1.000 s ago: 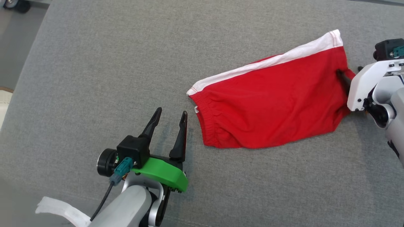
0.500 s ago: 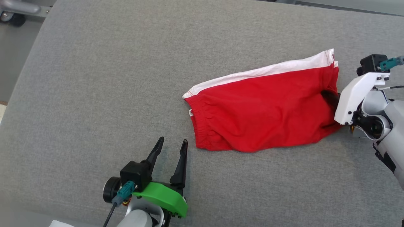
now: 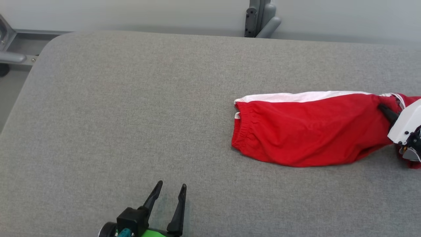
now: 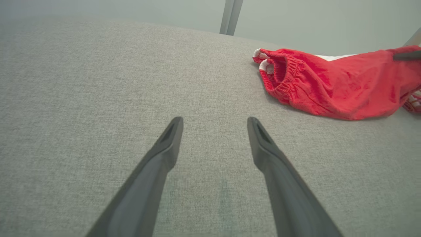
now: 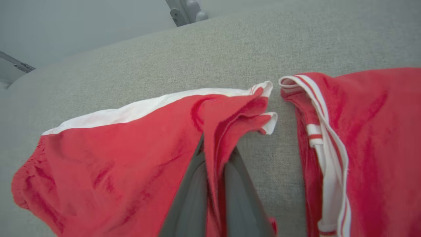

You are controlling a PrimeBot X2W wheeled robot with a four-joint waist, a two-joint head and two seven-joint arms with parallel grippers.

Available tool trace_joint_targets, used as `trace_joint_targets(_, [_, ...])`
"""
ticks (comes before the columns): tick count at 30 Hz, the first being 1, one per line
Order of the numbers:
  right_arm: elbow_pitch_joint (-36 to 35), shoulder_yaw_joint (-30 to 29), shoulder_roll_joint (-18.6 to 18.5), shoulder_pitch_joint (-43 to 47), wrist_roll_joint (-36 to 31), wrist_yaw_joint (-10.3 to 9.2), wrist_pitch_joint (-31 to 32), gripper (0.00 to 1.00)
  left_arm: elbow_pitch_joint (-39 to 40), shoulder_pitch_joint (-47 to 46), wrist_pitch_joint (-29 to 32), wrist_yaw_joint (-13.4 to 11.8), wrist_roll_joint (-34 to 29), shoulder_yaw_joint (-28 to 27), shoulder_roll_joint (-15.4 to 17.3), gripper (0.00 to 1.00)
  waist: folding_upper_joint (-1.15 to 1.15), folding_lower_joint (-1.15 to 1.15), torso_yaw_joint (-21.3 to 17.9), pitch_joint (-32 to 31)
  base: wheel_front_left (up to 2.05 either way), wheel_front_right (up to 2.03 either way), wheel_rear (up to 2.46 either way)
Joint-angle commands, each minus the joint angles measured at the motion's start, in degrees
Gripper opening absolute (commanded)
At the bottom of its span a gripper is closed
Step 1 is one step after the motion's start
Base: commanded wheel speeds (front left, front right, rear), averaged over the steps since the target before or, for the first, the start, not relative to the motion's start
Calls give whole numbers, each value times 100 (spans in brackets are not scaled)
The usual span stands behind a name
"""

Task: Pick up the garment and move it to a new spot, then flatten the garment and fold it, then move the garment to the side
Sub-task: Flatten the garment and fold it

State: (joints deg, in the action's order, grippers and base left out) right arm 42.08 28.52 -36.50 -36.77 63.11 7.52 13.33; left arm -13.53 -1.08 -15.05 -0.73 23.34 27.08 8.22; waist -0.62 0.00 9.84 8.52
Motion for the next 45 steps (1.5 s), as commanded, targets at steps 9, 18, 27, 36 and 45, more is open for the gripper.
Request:
trace_joint_targets(9, [-1139,-40,843,229,-306,-4,2,0,-200,540,-13,446,-458,-424,-351,100,62,0,-17,-271,0,0,0])
trace_joint_targets(18, [-142,-247,2917,-342,-1355,-4,-266,0,-592,233,-13,644,-693,-410,-479,100,62,0,61,-56,0,0,0])
trace_joint_targets(27, [761,-236,3359,-855,-1444,-4,-494,0,-913,81,-13,731,-748,-352,-522,100,62,0,196,11,0,0,0])
trace_joint_targets(36, [564,685,3350,-789,-909,-4,-1073,100,-1101,217,-14,755,-670,-371,-529,100,62,0,144,-165,0,0,0])
trace_joint_targets(45, [-268,460,2665,183,-1671,-5,-2286,100,-1030,699,-14,627,-665,-951,-526,100,62,0,-207,-581,0,0,0])
